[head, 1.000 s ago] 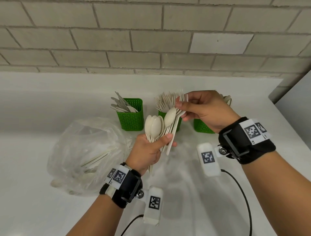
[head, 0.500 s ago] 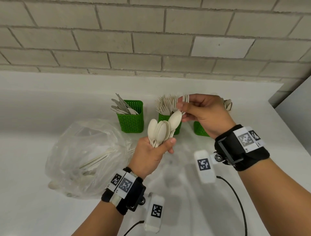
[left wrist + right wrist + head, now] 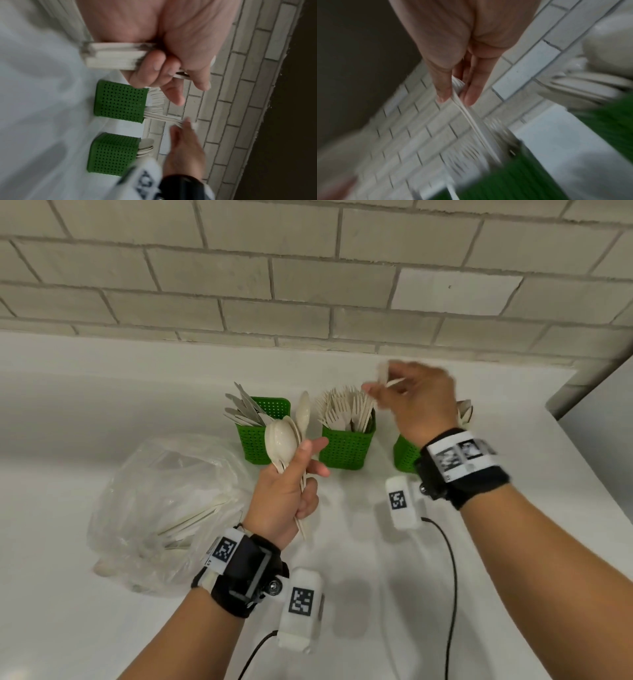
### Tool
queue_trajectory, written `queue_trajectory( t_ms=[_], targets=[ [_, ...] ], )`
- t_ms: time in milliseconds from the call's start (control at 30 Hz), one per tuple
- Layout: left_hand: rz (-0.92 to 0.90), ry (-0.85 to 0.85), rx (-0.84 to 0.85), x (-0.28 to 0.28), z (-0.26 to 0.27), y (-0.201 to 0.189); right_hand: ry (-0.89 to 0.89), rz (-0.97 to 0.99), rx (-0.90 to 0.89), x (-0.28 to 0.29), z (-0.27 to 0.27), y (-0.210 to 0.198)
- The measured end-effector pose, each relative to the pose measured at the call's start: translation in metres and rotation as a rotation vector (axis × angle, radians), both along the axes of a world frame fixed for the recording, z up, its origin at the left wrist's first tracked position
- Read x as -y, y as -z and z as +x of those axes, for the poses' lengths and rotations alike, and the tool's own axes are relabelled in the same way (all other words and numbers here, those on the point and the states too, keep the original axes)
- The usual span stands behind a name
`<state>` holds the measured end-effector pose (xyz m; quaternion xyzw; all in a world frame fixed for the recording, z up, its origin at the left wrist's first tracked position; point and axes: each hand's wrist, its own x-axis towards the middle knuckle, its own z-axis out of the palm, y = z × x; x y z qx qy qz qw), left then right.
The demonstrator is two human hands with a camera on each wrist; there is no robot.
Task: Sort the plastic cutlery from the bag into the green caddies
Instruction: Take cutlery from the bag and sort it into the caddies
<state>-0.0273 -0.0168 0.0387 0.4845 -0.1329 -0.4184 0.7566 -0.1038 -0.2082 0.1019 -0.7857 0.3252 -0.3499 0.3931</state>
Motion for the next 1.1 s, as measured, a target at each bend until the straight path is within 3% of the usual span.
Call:
queue_trajectory(
  t_ms=[100, 200, 267, 367, 467, 567, 633, 733, 867, 1000, 1100],
  targets=[
    [-0.035, 0.046, -0.033, 0.000, -0.003, -0.003, -0.058, -0.157, -0.337, -0.002, 0.005, 0.039],
    [-0.033, 0.062, -0.050, -0.003, -0.003, -0.005, -0.046, -0.183, -0.316, -0.002, 0.003, 0.044],
    [-0.056, 0.093, -0.106, -0.004, -0.002, -0.006, -0.051, -0.302, -0.263, -0.004, 0.001, 0.040],
    [-0.079, 0.157, -0.140, -0.004, -0.004, -0.009, -0.110, -0.414, -0.330, -0.015, -0.001, 0.038],
    [-0.083, 0.188, -0.112, -0.001, -0.005, -0.011, -0.108, -0.262, -0.164, -0.034, -0.005, 0.018],
    [-0.077, 0.213, -0.036, 0.000, -0.007, -0.012, -0.391, 0.202, -0.074, -0.061, -0.009, -0.007],
    [-0.059, 0.219, 0.045, 0.001, -0.009, -0.013, -0.445, 0.348, -0.024, -0.069, -0.011, -0.009],
    [0.010, 0.187, 0.163, 0.000, -0.011, -0.015, -0.312, 0.283, 0.036, -0.061, -0.013, -0.006],
    [0.043, 0.183, 0.180, -0.004, -0.009, -0.013, -0.305, 0.427, 0.167, -0.044, -0.025, -0.011],
    [0.013, 0.254, 0.092, -0.007, -0.009, -0.014, -0.508, 0.529, 0.053, -0.052, -0.036, -0.017],
    [-0.019, 0.314, 0.002, -0.007, -0.014, -0.021, -0.460, 0.349, -0.066, -0.067, -0.034, -0.014]
  ],
)
